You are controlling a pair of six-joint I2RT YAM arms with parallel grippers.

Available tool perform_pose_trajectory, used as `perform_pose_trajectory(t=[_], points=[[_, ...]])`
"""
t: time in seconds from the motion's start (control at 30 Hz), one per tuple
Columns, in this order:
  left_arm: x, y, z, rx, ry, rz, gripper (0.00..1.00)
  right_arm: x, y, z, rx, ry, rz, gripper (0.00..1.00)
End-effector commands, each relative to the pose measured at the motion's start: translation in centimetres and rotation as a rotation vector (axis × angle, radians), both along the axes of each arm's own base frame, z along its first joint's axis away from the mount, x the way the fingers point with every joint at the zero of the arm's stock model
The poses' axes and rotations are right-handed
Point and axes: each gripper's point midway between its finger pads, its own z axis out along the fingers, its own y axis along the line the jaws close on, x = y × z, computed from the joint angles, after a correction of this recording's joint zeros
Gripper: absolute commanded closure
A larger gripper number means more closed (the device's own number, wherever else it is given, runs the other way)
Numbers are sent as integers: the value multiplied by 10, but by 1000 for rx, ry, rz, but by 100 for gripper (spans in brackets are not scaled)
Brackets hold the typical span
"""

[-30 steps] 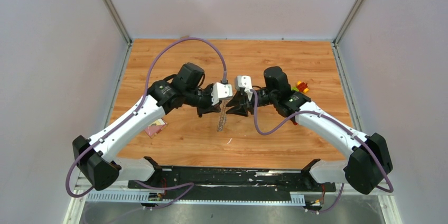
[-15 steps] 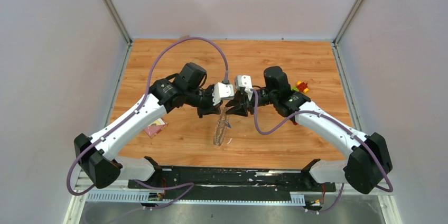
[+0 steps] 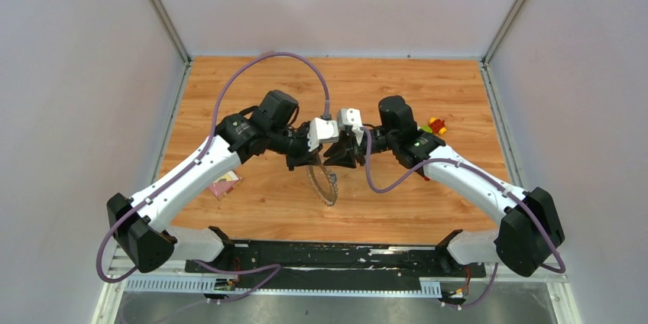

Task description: Put the keys on the keyring

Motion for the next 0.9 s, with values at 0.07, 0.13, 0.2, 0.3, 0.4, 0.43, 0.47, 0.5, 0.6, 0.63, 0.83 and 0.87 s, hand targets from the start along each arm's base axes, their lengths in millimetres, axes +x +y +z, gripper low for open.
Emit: perform_pose_trajectory(t=[0.07,0.13,0.2,0.3,0.4,0.43,0.47,0.5,0.6,0.63,0.83,0.87], points=[[-4,-13,23,-98,-24,-30,100,-5,7,7,25,-9,38,80],[-5,-13,23,-100,-26,-30,100,-5,7,6,24,-10,40,81],[-5,-13,23,-102,-29,-29,100,-6,7,5,22,-11,44,81],[-5,-12,24,-105,-33,-27,100,-5,7,3,17,-12,45,81],[-5,-12,25,-107,-40,-26,100,-7,7,1,13,-7,54,81],[-5,-11,24,-107,-41,-27,100,-7,7,0,12,-6,57,81],[-5,-11,24,-108,-42,-27,100,-6,7,0,11,-5,54,82],[-5,-11,24,-108,-42,-27,100,-7,7,0,11,-5,57,82],[-5,-11,23,-109,-43,-27,100,-7,7,-1,9,-4,62,82],[-5,-12,24,-110,-44,-27,100,-7,7,-1,8,0,62,82],[-4,-12,22,-110,-39,-27,100,-9,8,0,11,-1,71,86],[-4,-12,23,-111,-40,-26,100,-9,8,1,12,-2,72,86]])
